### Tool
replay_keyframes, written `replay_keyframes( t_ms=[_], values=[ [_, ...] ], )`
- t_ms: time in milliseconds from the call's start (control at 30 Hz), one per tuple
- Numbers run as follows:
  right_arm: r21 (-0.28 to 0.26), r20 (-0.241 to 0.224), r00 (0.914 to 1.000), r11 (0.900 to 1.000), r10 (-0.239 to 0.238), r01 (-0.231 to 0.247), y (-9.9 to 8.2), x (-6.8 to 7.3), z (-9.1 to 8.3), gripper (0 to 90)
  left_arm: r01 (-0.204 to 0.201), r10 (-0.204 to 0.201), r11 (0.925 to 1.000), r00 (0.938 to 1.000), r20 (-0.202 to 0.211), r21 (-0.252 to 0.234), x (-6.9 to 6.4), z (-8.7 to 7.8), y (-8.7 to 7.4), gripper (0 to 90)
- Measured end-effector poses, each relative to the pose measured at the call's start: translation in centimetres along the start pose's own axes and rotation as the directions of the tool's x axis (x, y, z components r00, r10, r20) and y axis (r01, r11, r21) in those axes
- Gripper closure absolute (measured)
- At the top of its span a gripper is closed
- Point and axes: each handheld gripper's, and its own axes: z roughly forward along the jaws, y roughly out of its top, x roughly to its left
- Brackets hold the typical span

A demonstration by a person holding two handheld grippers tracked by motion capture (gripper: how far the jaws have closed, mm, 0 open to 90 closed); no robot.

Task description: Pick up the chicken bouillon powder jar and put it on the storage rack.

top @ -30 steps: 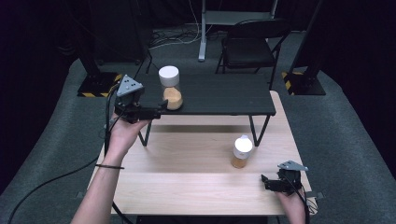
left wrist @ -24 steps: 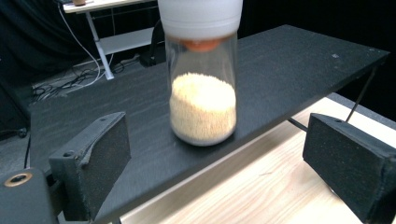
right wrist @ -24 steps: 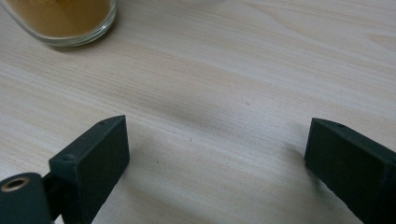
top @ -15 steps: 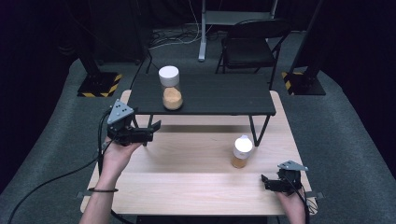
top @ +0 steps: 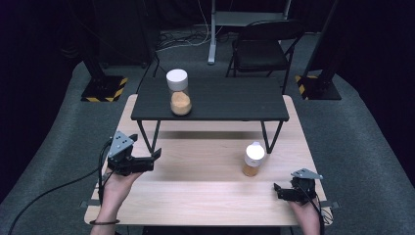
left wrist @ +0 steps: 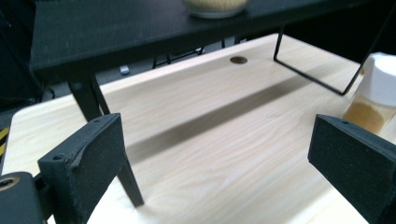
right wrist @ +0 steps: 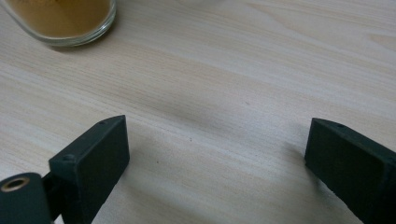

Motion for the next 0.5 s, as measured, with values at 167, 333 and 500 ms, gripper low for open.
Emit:
replay_keyframes(
  t_ms=[167, 333, 500],
  values=[
    [0.000, 0.000, 1.0000, 1.0000, 0.000, 0.000, 0.0, 0.0, 0.0, 5.6, 0.002, -0.002, 1.0000, 1.0000, -0.008, 0.007, -0.1, -0.3, -1.2, 3.6],
    [0.000, 0.000, 1.0000, 1.0000, 0.000, 0.000, 0.0, 0.0, 0.0, 5.6, 0.009, -0.009, 0.9998, 0.9998, -0.017, 0.017, -0.1, -0.5, -2.1, 3.7],
    [0.000, 0.000, 1.0000, 1.0000, 0.000, 0.000, 0.0, 0.0, 0.0, 5.6, 0.021, -0.021, 0.9995, 0.9995, -0.022, 0.022, 0.1, -0.6, -3.1, 3.7]
  ],
)
